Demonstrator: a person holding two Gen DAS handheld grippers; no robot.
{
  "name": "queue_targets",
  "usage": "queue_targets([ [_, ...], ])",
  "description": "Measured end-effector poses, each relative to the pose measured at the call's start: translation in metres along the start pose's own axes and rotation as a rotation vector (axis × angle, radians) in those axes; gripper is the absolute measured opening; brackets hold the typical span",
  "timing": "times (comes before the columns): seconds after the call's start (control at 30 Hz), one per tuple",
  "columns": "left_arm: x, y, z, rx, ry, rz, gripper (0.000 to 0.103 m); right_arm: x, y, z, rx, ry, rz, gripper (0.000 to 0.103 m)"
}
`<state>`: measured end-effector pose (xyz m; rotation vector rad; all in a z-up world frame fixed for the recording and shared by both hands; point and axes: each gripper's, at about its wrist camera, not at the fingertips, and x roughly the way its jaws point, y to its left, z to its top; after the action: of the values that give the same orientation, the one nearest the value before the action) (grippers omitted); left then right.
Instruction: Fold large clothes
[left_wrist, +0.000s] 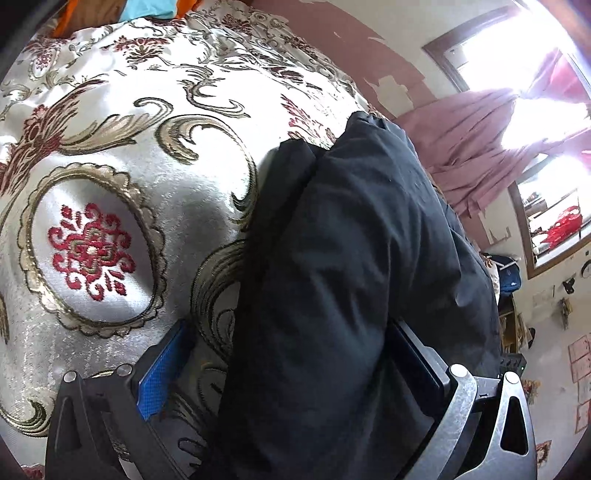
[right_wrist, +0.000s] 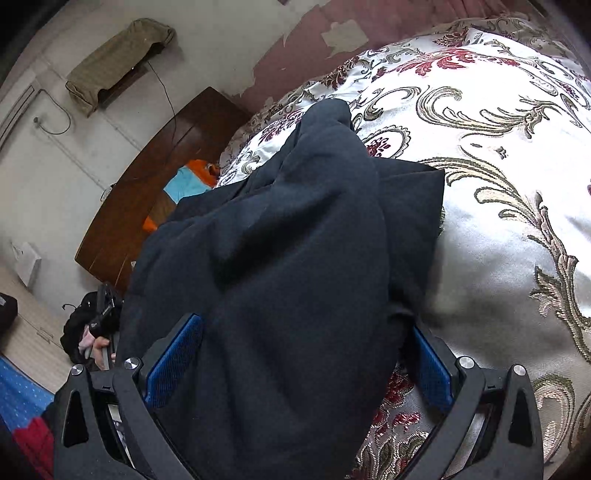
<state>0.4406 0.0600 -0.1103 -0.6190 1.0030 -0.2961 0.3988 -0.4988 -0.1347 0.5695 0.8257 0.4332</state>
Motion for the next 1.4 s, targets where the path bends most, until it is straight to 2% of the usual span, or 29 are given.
queue_targets([
  [0.2, 0.008, -0.007, -0.009, 0.101, 0.041, -0.041, 0.103, 0.004, -0.004, 0.003, -0.033, -0.008, -0.001, 0.102],
  [0.33, 0.014, -0.005, -0.006, 0.089, 0.047, -0.058, 0.103, 0.007, -0.001, 0.009, -0.051, 0.005, -0.038, 0.102],
  [0.43, 0.013, -0.006, -0.006, 0.105, 0.032, -0.044, 0.103, 0.003, -0.001, 0.008, -0.042, 0.001, -0.054, 0.102],
  [0.53, 0.012, -0.018, -0.009, 0.164, 0.005, -0.003, 0.093, 0.002, 0.005, 0.007, -0.034, 0.008, -0.098, 0.102],
  [0.63, 0.009, -0.023, -0.008, 0.166, -0.012, 0.015, 0.082, 0.003, 0.015, 0.005, -0.038, 0.012, -0.137, 0.099],
  [0.8, 0.002, -0.039, -0.010, 0.225, -0.051, 0.072, 0.058, -0.004, 0.027, -0.007, -0.007, -0.001, -0.134, 0.075],
  [0.93, -0.005, -0.058, -0.014, 0.288, -0.069, 0.141, 0.045, -0.014, 0.033, -0.022, 0.037, -0.032, -0.123, 0.060],
  [1.1, -0.016, -0.069, -0.014, 0.333, -0.077, 0.164, 0.028, -0.030, 0.041, -0.037, 0.061, -0.088, -0.115, 0.040],
  [1.2, -0.023, -0.075, -0.014, 0.323, -0.084, 0.168, 0.022, -0.042, 0.048, -0.043, 0.076, -0.144, -0.095, 0.029],
  [1.4, -0.047, -0.103, -0.020, 0.336, -0.120, 0.161, 0.017, -0.063, 0.064, -0.044, 0.060, -0.229, -0.029, 0.019],
])
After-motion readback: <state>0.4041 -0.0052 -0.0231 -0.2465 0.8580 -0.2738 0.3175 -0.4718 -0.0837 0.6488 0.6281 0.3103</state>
